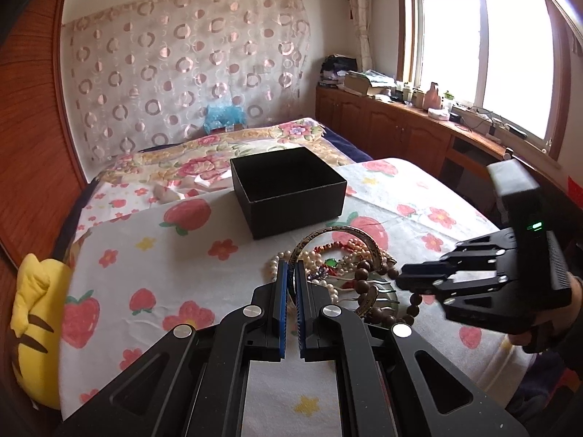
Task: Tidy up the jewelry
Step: 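Lift the silver bangle with the left tool while the right tool grasps the brown bead bracelet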
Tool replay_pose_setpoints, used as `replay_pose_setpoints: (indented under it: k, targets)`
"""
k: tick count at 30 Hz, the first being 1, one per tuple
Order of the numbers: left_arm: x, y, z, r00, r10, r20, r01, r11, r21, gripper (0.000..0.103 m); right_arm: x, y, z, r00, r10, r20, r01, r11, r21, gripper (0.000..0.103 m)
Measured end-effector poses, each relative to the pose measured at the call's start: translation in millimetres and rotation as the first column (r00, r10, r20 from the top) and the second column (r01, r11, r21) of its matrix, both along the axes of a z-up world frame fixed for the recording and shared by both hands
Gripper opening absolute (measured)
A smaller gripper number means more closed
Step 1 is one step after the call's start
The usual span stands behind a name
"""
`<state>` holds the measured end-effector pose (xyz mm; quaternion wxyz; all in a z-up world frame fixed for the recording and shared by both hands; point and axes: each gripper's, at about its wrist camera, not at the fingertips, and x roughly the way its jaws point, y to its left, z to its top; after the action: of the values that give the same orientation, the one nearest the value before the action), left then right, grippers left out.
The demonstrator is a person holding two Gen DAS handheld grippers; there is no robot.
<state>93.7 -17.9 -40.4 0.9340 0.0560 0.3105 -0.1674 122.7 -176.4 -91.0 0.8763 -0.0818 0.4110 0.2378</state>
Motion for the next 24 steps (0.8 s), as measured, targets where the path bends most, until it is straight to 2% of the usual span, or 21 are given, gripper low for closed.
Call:
replay_pose_setpoints:
  k: [6, 15, 24]
  targets:
    - [4.3, 2.0, -0.3, 1.000, 0.017, 0.011, -0.016, 1.000, -0.005, 0.003, -17.4, -4.7, 42.2, 0.995, 0.020, 0.103, -0.025, 0.998, 0.049, 0.015]
    - [17.6, 5.1, 6.8, 0.999, 0.026, 0.019, -0.025, 0.999, -0.022, 0.003, -21.1, -4.6, 91.7, 0.979, 0.046, 0.198, -0.062, 0.995, 0.072, 0.015]
    - [56.2, 2.4, 14.3, 1.000, 0.009, 0.005, -0.009, 1.000, -0.025, 0.003, 11.0, -3.6, 106.3, 0.972, 0.048, 0.229, -0.061, 0.997, 0.046, 0.015]
